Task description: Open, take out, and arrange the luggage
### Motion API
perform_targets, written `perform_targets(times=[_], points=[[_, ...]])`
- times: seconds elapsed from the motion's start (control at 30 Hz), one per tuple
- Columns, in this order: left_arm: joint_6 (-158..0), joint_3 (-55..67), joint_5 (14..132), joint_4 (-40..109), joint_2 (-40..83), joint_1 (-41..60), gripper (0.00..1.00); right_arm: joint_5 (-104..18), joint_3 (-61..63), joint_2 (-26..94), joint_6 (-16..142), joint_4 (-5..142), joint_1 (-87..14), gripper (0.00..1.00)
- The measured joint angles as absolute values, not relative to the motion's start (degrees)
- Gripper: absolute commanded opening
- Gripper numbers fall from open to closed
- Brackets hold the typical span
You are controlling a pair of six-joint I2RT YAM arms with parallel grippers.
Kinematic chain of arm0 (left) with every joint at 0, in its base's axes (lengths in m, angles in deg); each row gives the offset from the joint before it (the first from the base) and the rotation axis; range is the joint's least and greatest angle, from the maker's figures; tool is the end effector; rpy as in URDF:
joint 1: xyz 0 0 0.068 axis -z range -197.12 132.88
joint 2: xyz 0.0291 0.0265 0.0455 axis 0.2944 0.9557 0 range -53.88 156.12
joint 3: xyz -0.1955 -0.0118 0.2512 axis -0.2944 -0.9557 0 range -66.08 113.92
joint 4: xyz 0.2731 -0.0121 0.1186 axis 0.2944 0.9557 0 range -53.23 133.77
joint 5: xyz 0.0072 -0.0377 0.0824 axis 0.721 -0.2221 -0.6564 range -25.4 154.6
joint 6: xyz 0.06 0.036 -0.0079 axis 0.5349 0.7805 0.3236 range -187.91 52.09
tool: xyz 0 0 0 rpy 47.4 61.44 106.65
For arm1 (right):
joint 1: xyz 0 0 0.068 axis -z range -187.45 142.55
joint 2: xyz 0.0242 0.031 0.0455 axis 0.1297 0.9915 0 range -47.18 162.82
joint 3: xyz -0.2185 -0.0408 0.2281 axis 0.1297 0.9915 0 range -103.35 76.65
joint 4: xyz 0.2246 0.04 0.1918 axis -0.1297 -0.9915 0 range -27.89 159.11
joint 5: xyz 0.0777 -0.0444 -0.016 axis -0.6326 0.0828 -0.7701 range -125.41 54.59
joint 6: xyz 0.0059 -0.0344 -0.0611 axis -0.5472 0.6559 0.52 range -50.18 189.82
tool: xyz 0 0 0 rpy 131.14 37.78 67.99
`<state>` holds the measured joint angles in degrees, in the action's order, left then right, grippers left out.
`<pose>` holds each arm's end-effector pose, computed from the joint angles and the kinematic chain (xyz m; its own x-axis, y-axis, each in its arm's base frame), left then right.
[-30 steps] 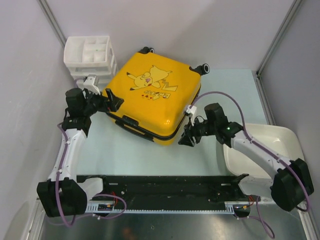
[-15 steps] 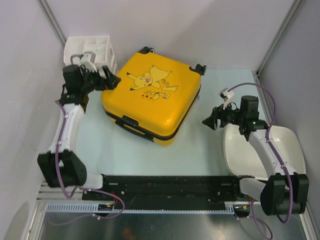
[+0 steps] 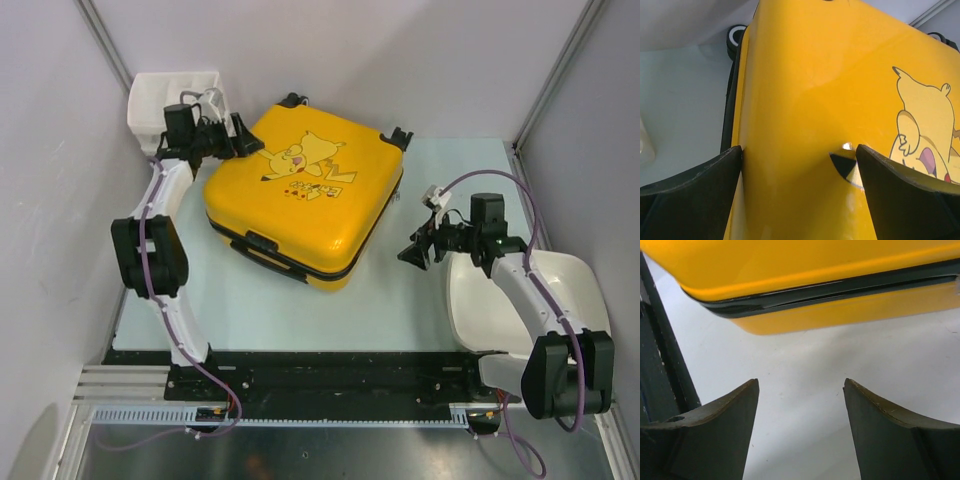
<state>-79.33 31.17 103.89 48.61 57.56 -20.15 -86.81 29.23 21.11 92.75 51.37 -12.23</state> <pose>0.5311 -0.0085 0.3397 -0.5338 -0.1817 -0.8259 0.4301 0.7825 -0.4502 0.2726 0.0679 0.2888 -0.3153 -0.2702 -0.9097 -0.8506 0.5055 0.1446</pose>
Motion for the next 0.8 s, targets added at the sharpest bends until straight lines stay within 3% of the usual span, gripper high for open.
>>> perform_targets(times=[0.27,0.37,0.43,0.53,0.67,0.8], points=[[-78.7,36.2,103.7,46.2,62.3,-15.9,0.86,-86.7,30.0,21.1,100.2,46.6,-15.9,0.71],[-78.6,36.7,103.8,44.9,62.9,-13.6,0.9,-85.5,31.1,20.5,101.2,46.5,-18.3,0.7],[-78.5,36.7,103.8,44.6,62.9,-12.4,1.0,-84.4,31.8,20.2,101.4,47.1,-21.5,0.7],[-78.5,36.6,103.8,45.9,62.3,-10.7,1.0,-82.1,33.1,20.1,101.2,49.2,-27.1,0.7],[-78.5,32.5,102.2,48.1,56.7,-12.3,1.0,-76.7,34.7,20.2,99.0,52.1,-32.5,0.7],[-78.7,22.8,99.3,51.4,41.2,-20.7,1.0,-71.5,34.9,21.2,96.1,56.1,-37.3,0.73]])
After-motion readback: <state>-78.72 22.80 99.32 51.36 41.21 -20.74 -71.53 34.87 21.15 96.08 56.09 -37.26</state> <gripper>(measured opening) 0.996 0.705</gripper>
